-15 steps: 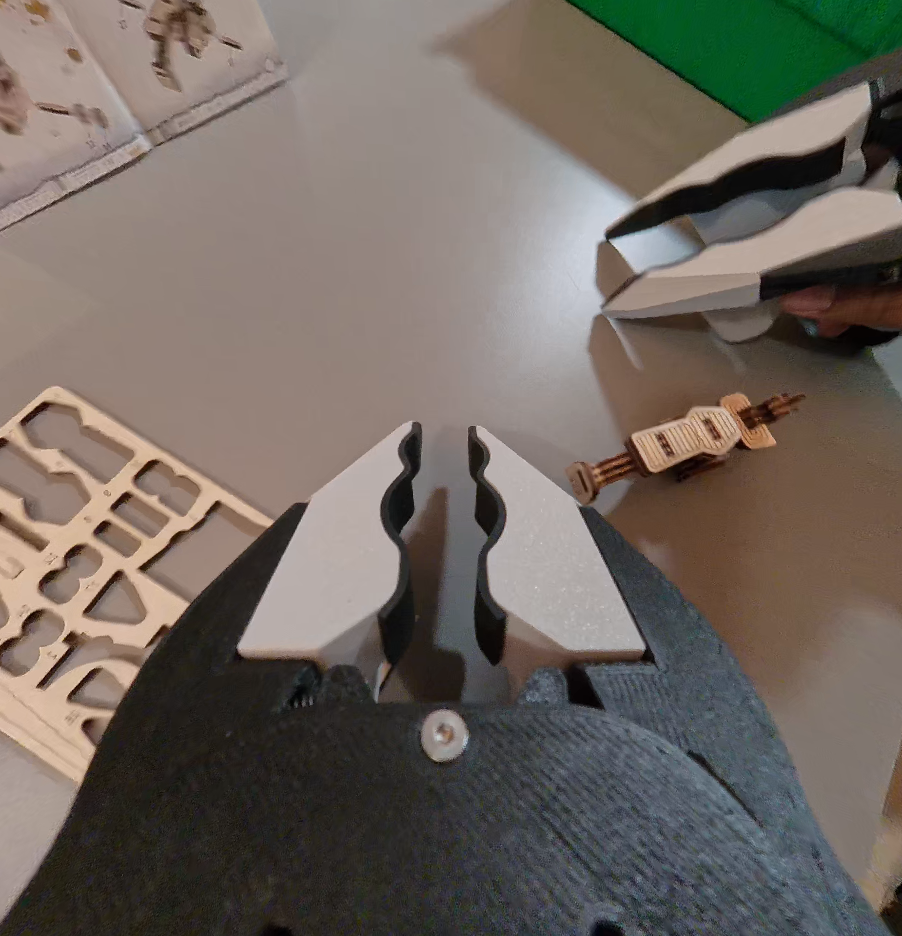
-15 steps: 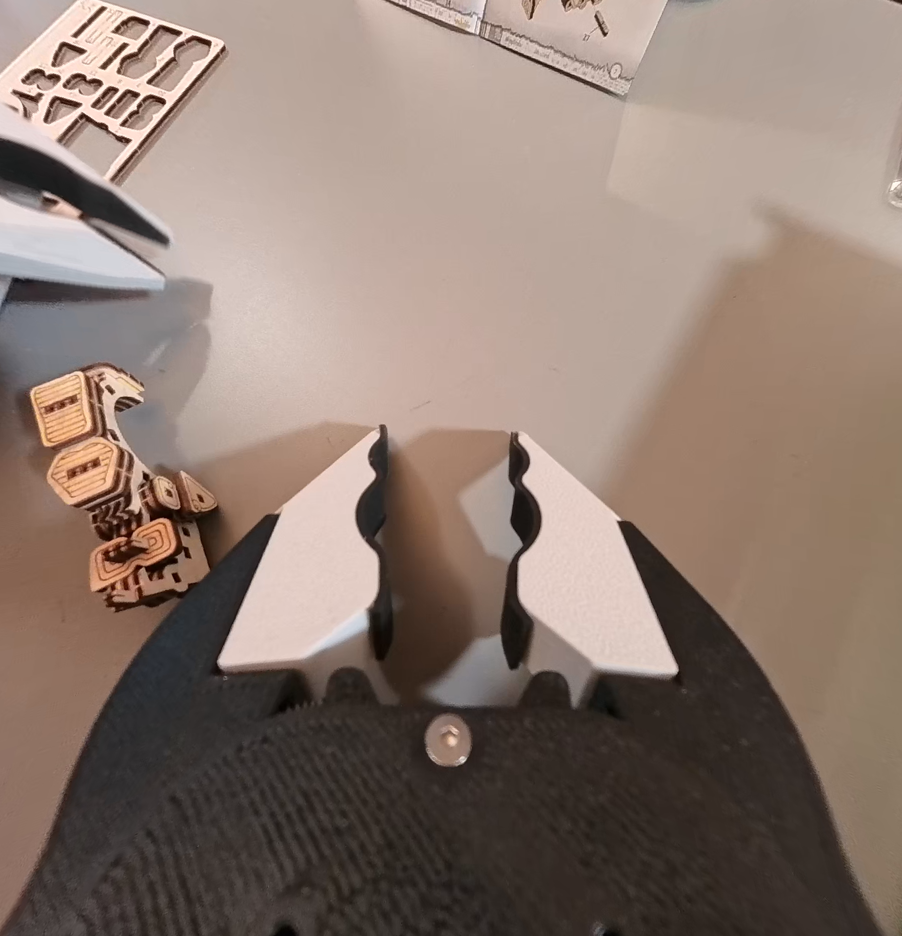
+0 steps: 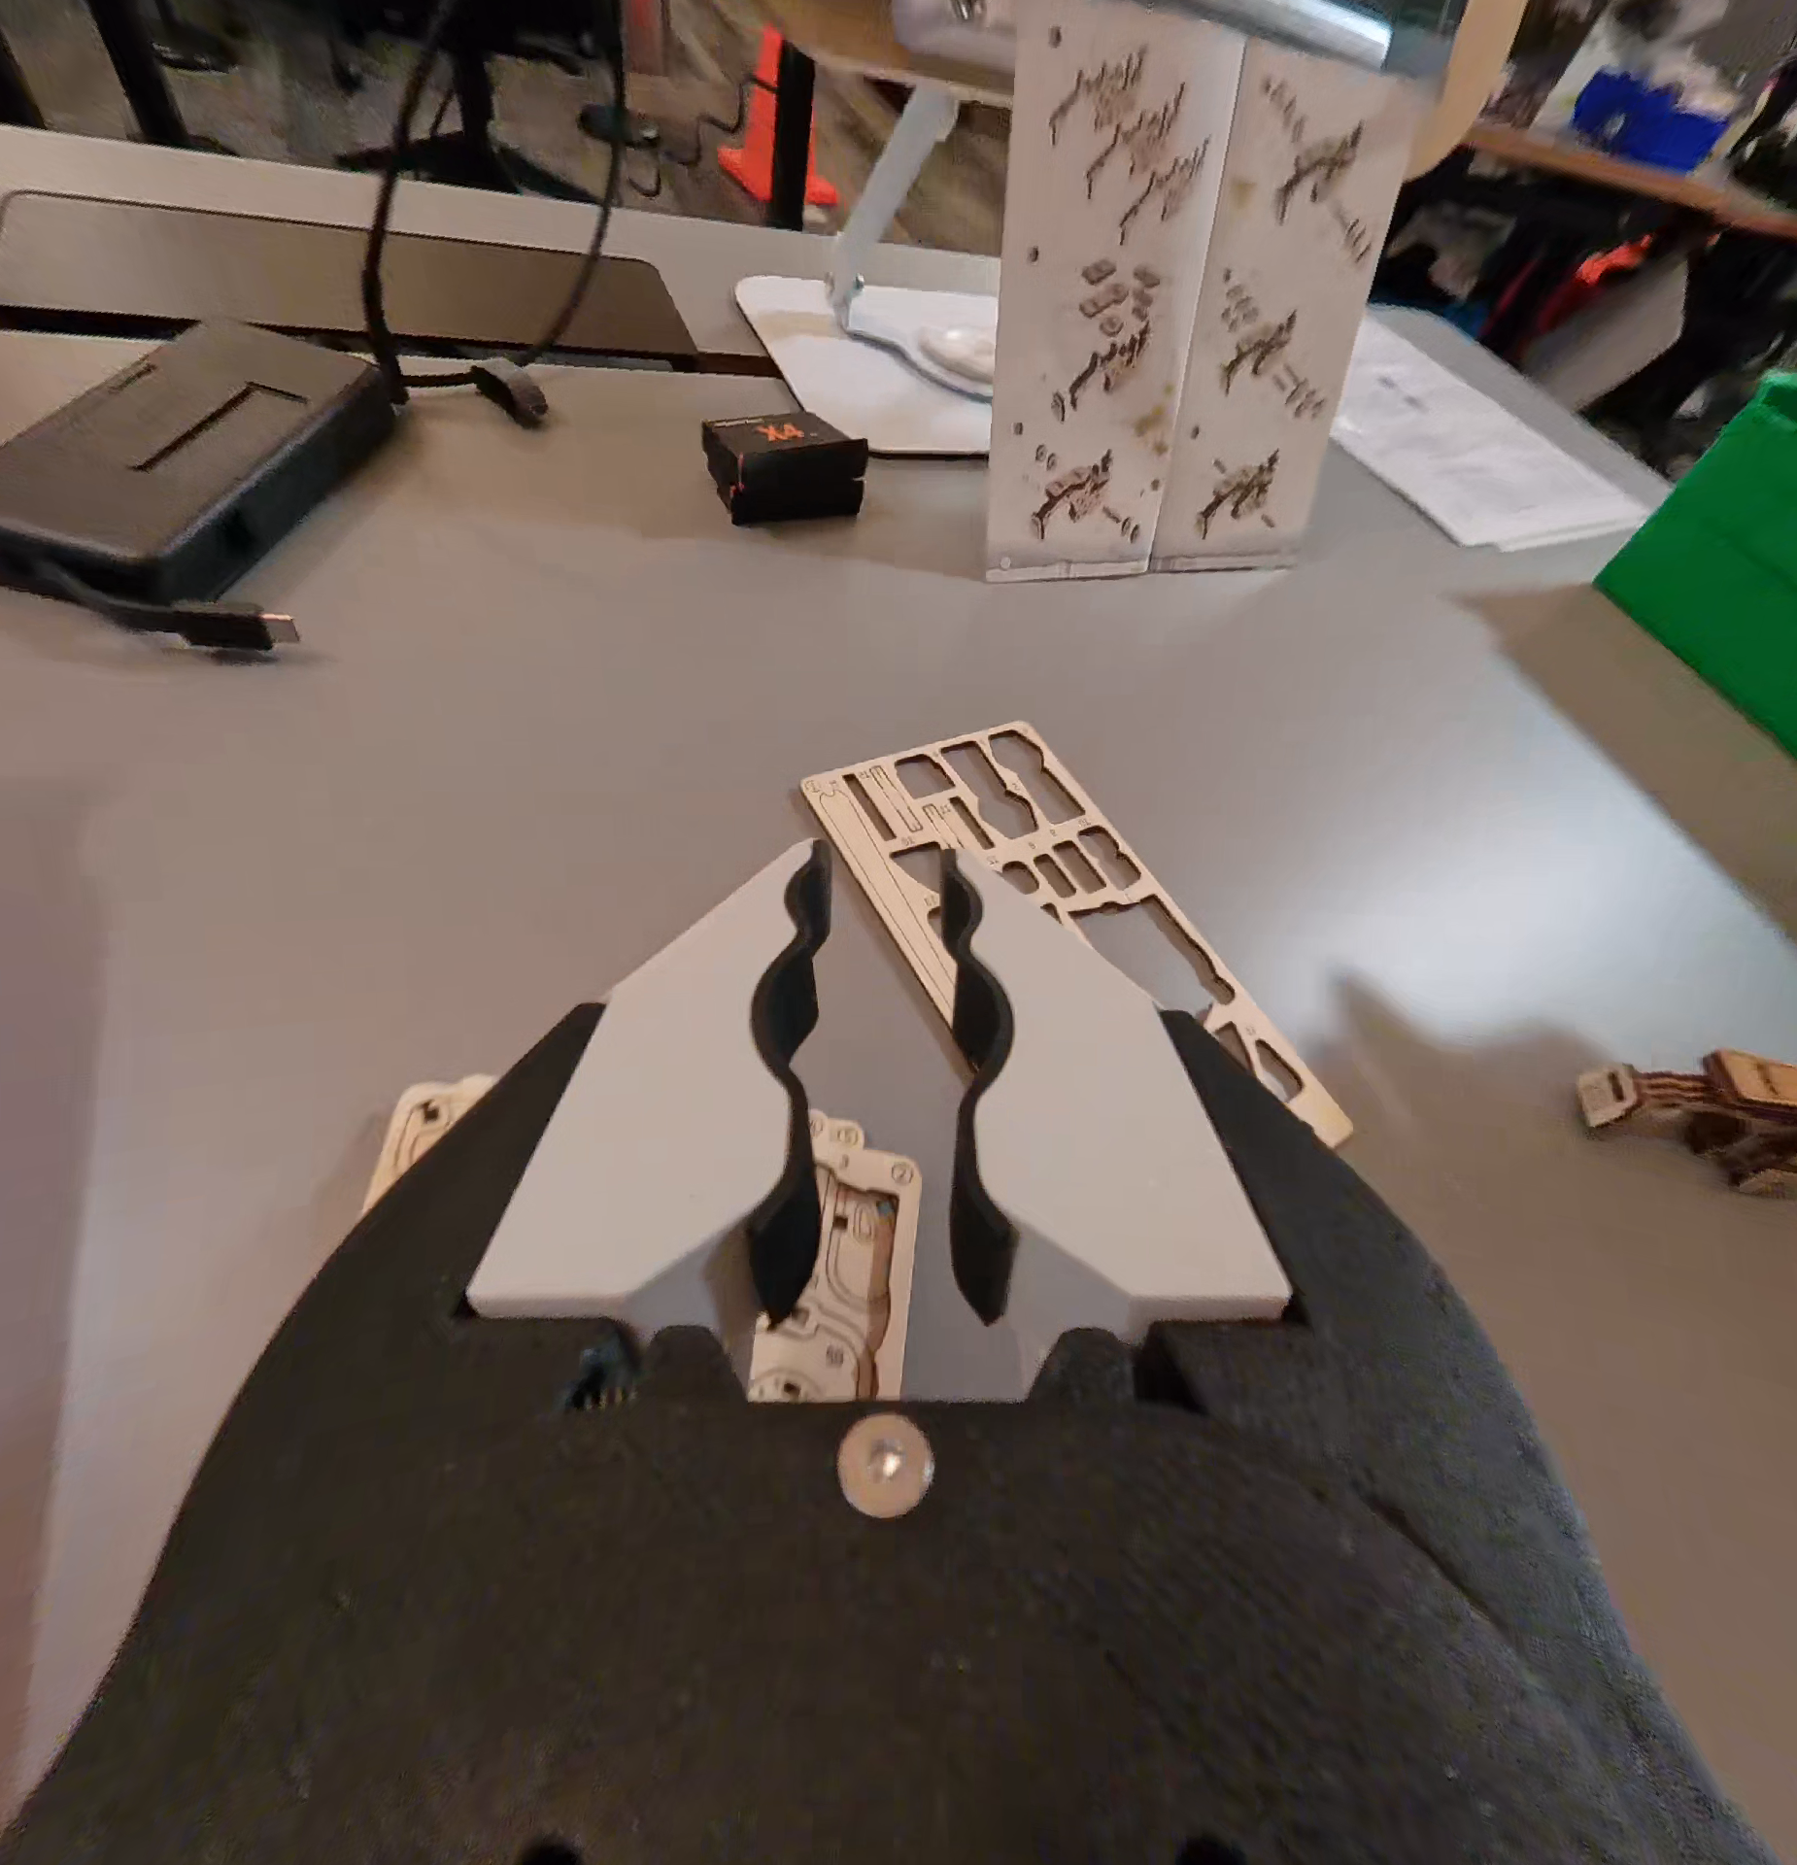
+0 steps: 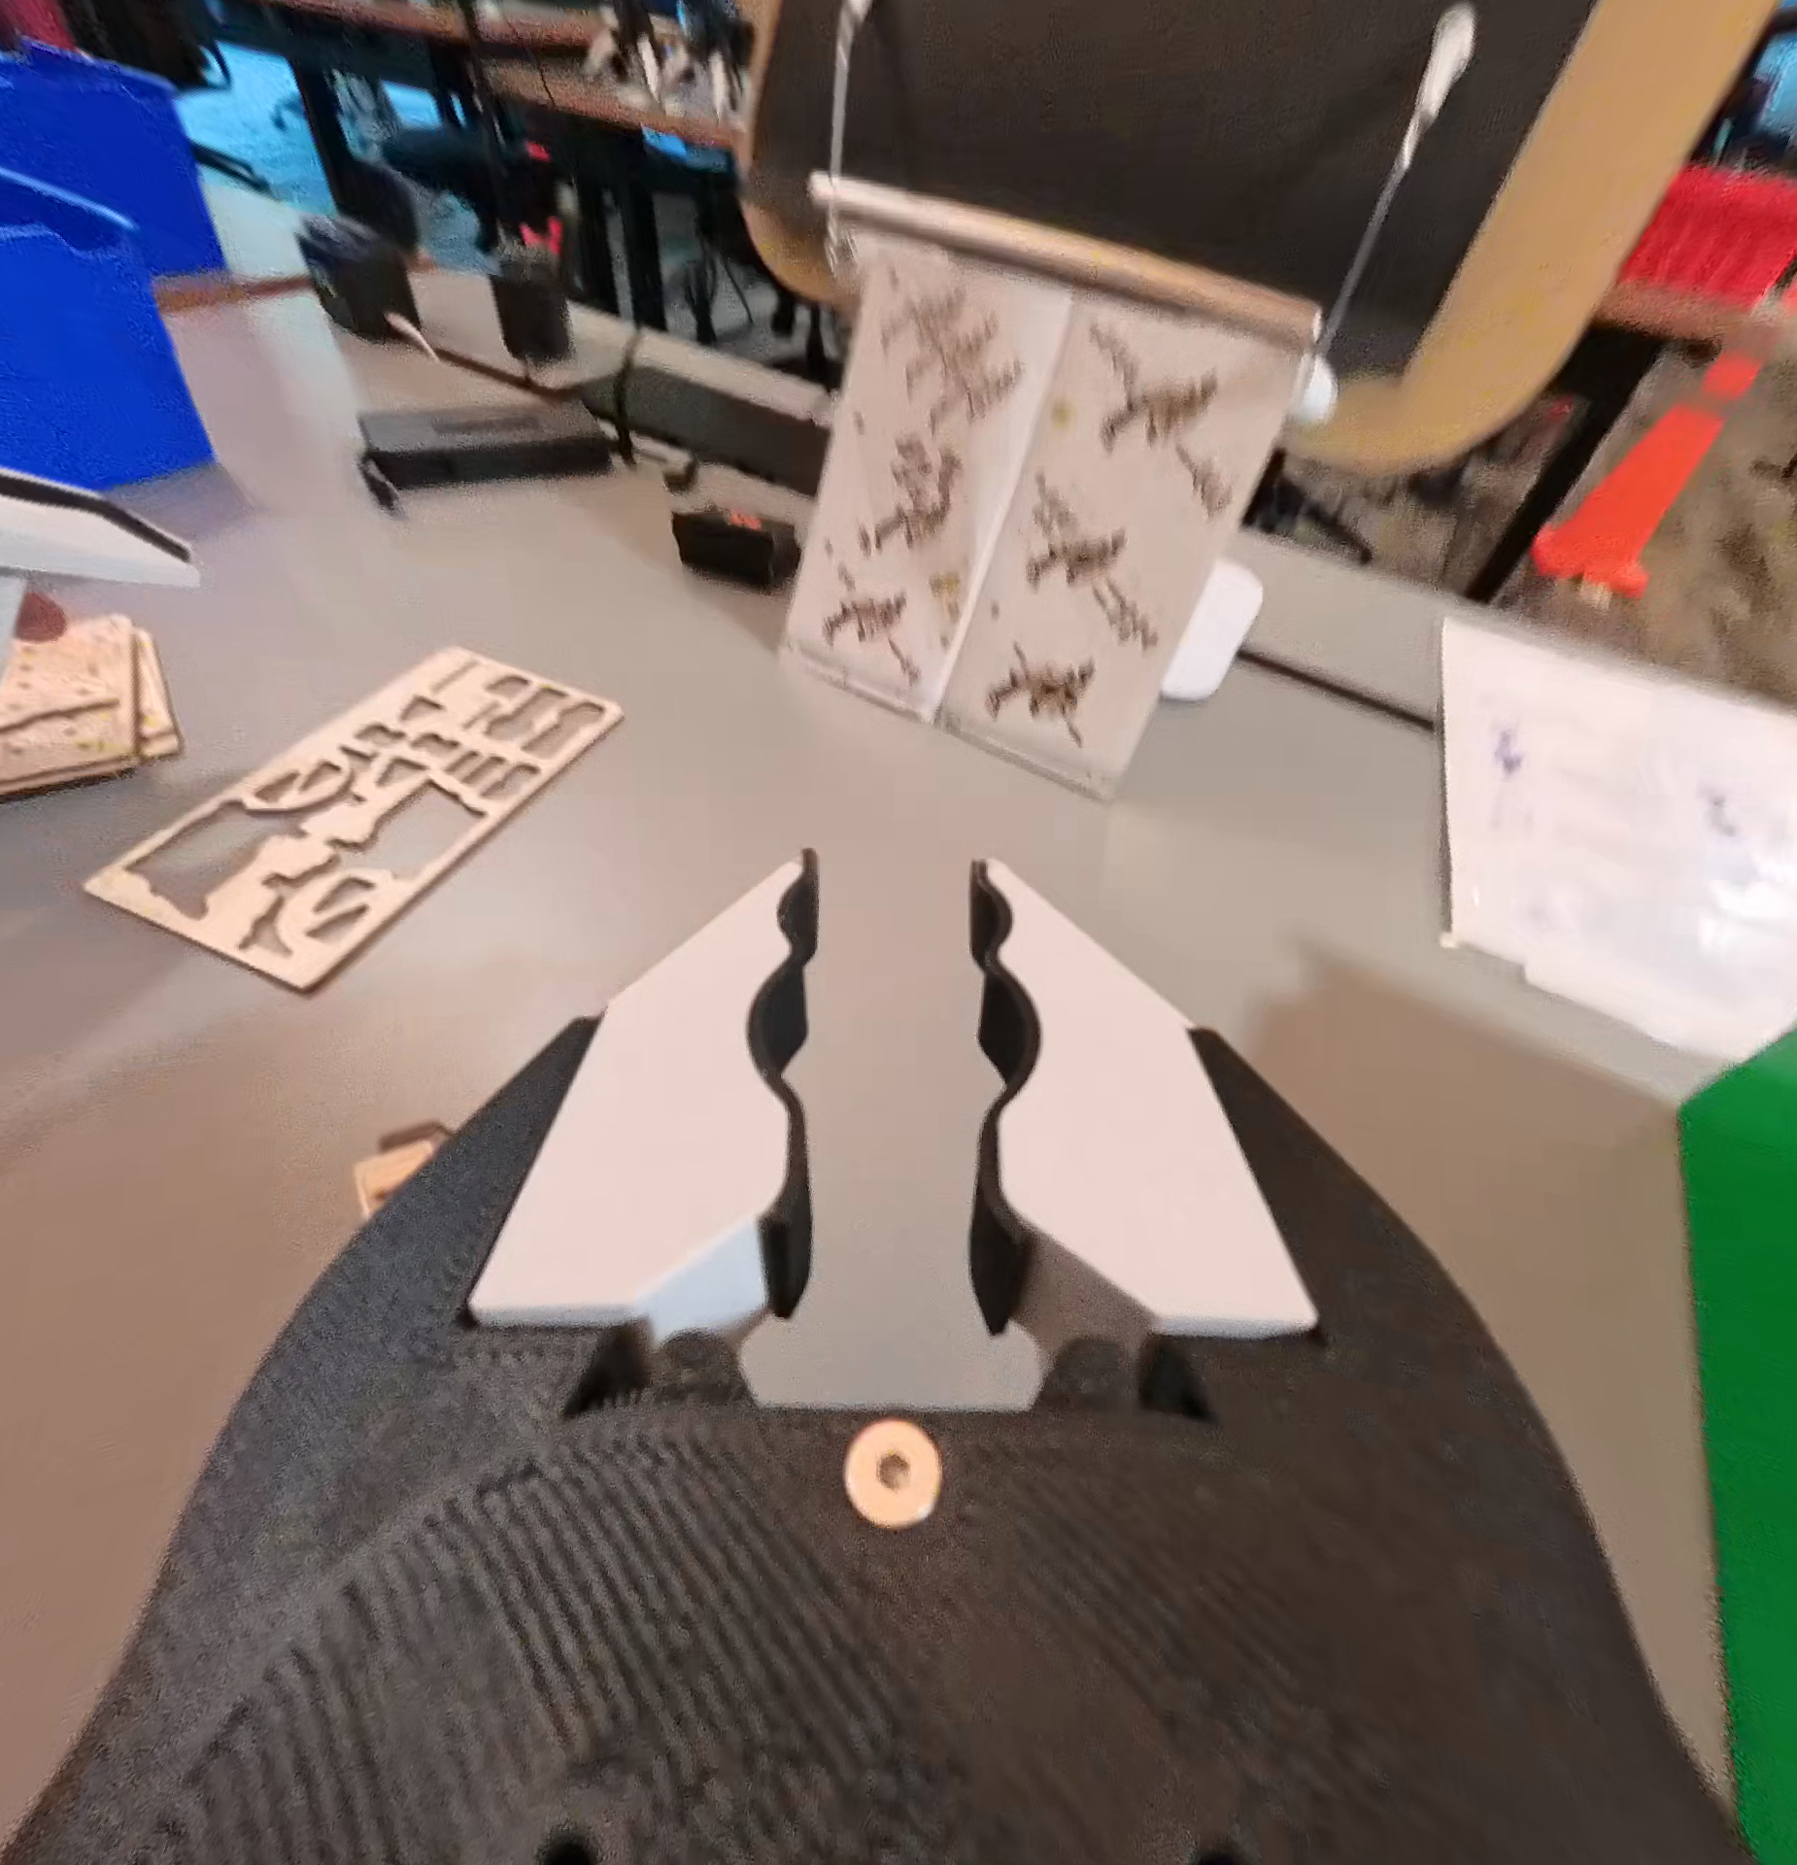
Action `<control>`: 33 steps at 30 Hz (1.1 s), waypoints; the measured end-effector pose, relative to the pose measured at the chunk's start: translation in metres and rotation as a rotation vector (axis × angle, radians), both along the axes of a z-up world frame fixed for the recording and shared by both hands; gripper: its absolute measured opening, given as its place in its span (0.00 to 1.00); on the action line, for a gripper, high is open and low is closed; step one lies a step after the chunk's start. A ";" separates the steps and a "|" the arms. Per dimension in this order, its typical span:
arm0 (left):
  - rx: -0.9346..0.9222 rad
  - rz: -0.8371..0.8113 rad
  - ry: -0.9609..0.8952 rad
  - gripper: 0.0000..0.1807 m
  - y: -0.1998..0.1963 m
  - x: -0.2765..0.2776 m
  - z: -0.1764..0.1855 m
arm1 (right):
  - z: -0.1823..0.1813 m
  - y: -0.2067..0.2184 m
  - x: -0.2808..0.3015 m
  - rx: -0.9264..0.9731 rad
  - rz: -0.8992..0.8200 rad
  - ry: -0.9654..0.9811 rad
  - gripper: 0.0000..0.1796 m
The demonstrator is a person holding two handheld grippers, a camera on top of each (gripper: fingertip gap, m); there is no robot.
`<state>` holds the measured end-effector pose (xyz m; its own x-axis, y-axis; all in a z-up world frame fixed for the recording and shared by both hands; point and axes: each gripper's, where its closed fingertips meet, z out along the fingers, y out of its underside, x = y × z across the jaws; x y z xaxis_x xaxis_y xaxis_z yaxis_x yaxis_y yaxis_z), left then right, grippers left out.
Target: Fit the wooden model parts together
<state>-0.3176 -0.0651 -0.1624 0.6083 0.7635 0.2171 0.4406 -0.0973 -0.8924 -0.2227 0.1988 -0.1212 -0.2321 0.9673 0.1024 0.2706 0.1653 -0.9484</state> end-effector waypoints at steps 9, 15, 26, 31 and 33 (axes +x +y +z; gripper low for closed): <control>0.153 0.023 -0.021 0.12 -0.031 0.040 0.013 | 0.049 -0.135 -0.004 0.004 0.360 0.143 0.18; 0.153 -0.032 -0.101 0.13 -0.017 0.063 0.002 | -0.042 -0.226 0.015 0.129 0.562 -0.269 0.14; 0.084 -0.126 -0.120 0.12 0.008 0.067 -0.016 | -0.093 -0.241 0.000 0.241 0.487 -0.401 0.13; 0.112 -0.129 -0.124 0.12 0.009 0.061 -0.013 | -0.102 -0.240 0.014 0.191 0.511 -0.454 0.16; 0.134 -0.141 -0.111 0.14 0.011 0.060 -0.008 | -0.102 -0.243 0.034 0.171 0.573 -0.490 0.24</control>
